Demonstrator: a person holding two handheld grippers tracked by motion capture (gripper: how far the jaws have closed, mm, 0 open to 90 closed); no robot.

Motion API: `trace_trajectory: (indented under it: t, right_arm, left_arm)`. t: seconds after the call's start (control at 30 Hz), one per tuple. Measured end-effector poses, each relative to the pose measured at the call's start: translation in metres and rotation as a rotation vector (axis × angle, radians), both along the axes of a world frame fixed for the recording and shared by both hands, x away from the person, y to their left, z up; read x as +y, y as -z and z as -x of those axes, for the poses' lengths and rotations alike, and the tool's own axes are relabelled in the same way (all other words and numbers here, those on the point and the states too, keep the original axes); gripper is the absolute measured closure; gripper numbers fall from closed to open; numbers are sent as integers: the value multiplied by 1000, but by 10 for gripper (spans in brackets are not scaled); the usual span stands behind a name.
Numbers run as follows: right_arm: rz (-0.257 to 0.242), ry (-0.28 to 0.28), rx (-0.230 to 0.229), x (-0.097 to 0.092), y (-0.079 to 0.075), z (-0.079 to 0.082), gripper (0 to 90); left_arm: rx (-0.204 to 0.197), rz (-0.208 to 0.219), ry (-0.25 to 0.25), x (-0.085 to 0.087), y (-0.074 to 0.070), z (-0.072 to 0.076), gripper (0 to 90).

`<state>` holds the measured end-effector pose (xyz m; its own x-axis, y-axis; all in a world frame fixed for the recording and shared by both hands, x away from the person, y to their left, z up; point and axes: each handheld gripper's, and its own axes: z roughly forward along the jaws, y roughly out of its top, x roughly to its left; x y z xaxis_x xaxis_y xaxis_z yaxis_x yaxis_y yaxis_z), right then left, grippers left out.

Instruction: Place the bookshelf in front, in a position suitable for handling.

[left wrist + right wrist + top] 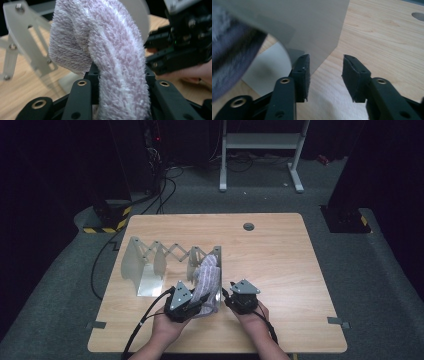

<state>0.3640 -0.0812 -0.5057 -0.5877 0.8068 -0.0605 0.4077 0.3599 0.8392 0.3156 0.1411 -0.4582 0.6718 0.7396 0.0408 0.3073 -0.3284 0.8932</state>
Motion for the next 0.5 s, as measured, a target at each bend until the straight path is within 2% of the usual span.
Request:
trace_trajectory:
  t: [0.1,0.2,0.23,0.3,0.37,0.4,0.5]
  right_arm:
    - [-6,-9,1,6,1,-2,583]
    - [13,-30,1,14,6,-2,579]
    - [13,-30,1,14,6,-2,579]
    - [15,-32,-4,17,8,-2,577]
    - [13,-30,-7,17,9,-3,575]
    - [10,-27,-5,17,9,-3,574]
    - [7,-24,-7,18,10,-3,576]
  left_arm:
    - [14,-26,-11,5,7,-4,644]
    - [59,-70,-31,12,23,-13,645]
    - [59,-70,-31,12,23,-13,645]
    - [111,-139,-20,13,40,-21,646]
    - [140,-179,-4,11,48,-25,646]
    - [147,-198,7,10,52,-26,647]
    - [141,-202,16,7,53,-29,648]
